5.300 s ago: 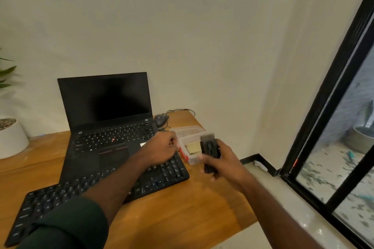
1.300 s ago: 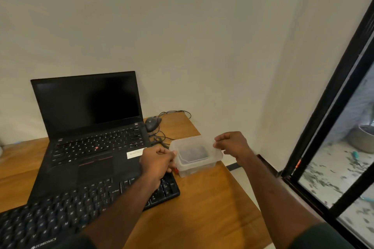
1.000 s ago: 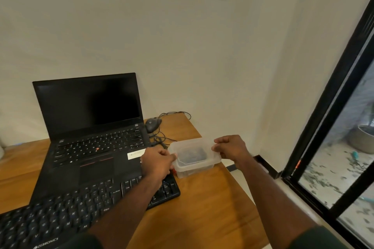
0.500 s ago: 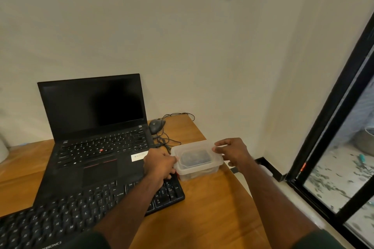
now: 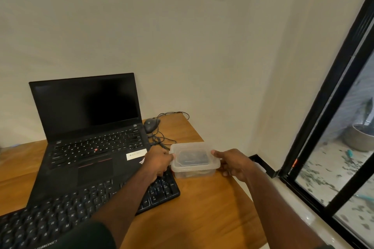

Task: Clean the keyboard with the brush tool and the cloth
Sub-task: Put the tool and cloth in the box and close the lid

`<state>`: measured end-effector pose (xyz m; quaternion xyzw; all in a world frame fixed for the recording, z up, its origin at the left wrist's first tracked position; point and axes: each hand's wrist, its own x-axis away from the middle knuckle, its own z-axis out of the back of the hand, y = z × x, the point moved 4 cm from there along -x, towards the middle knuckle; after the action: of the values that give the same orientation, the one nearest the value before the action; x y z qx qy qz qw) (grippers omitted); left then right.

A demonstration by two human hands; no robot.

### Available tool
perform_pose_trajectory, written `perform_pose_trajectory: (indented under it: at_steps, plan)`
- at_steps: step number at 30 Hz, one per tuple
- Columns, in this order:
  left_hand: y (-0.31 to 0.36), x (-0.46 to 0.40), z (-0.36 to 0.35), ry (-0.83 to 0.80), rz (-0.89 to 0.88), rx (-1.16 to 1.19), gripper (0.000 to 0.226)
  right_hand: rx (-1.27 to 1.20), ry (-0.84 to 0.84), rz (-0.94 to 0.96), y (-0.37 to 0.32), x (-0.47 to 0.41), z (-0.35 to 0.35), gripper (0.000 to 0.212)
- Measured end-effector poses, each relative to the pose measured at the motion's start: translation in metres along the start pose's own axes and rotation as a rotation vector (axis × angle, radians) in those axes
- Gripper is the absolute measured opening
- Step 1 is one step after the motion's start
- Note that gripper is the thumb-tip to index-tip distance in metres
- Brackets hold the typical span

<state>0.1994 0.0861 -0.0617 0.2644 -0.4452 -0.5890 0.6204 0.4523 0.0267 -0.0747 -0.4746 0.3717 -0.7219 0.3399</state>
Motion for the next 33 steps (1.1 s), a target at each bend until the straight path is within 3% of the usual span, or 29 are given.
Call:
perform_pose_trajectory:
  at_steps: [4, 8, 13, 19, 25, 29, 33]
  plan:
    - [0.007, -0.005, -0.003, -0.020, 0.008, -0.042, 0.019, -0.029, 0.022, -0.020, 0.006, 0.010, 0.005, 0.036]
    - [0.007, -0.004, -0.004, -0.008, 0.015, -0.047, 0.019, 0.025, 0.156, 0.097, 0.000, 0.011, 0.001, 0.028]
    - [0.006, -0.004, -0.004, 0.003, 0.001, -0.059, 0.021, 0.360, 0.255, 0.224, -0.006, 0.013, -0.006, 0.026]
    - [0.010, -0.001, -0.004, 0.023, -0.008, -0.099, 0.022, 0.498, 0.274, 0.263, -0.011, 0.017, -0.009, 0.025]
    - [0.016, 0.002, -0.004, 0.057, -0.128, -0.263, 0.024, 0.276, 0.259, 0.263, 0.006, 0.021, -0.016, 0.024]
    - [0.014, 0.013, -0.002, 0.110, -0.156, -0.161, 0.029, 0.124, 0.275, 0.265, 0.014, 0.024, -0.017, 0.023]
    - [0.020, 0.024, -0.004, 0.043, -0.081, -0.022, 0.046, -0.070, 0.239, 0.206, 0.023, 0.026, -0.013, 0.027]
